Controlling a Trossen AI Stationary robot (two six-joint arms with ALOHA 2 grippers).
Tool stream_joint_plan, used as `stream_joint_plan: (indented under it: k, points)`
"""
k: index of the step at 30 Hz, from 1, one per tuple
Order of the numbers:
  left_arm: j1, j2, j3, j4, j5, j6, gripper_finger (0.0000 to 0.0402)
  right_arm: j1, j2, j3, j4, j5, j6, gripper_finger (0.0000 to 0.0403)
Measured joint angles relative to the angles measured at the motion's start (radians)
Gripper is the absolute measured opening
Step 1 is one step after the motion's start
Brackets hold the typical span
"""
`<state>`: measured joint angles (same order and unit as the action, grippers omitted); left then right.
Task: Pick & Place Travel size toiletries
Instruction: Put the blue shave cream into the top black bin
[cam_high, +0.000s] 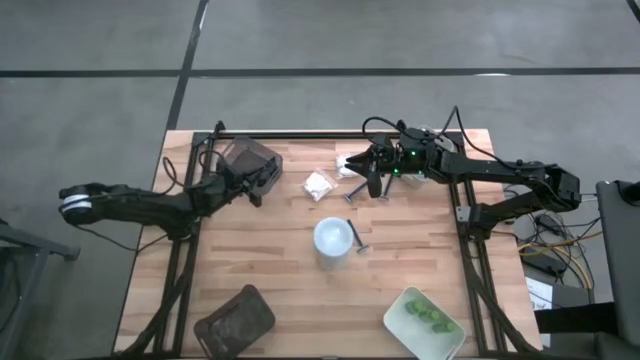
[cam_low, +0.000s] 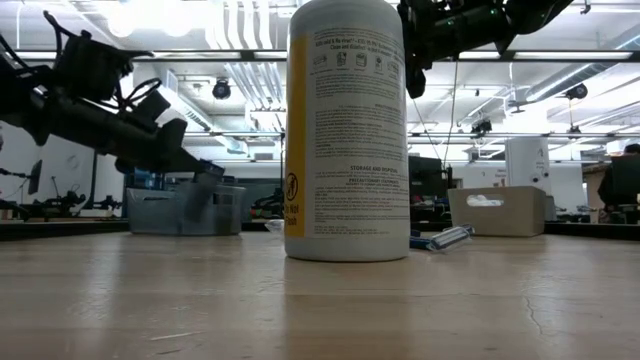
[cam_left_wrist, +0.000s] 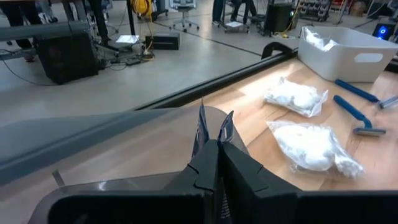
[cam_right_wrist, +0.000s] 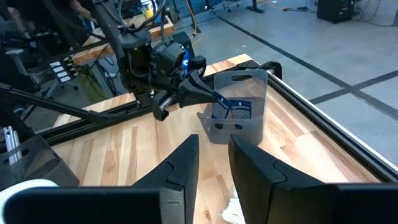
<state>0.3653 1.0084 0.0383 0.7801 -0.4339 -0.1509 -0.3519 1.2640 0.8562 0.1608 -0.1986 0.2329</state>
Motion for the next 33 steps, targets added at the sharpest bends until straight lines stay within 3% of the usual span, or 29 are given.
stream_joint_plan:
  k: [17,33]
  points:
    - [0.000,0.042,0.000,0.045,-0.002,-0.006,0.0037,0.000,0.000,0.000,0.000,0.000,0.002,0.0038]
    - [0.000,0.037,0.000,0.041,0.038,-0.086,0.0060,0.000,0.000,0.000,0.000,0.000,0.000,0.0064]
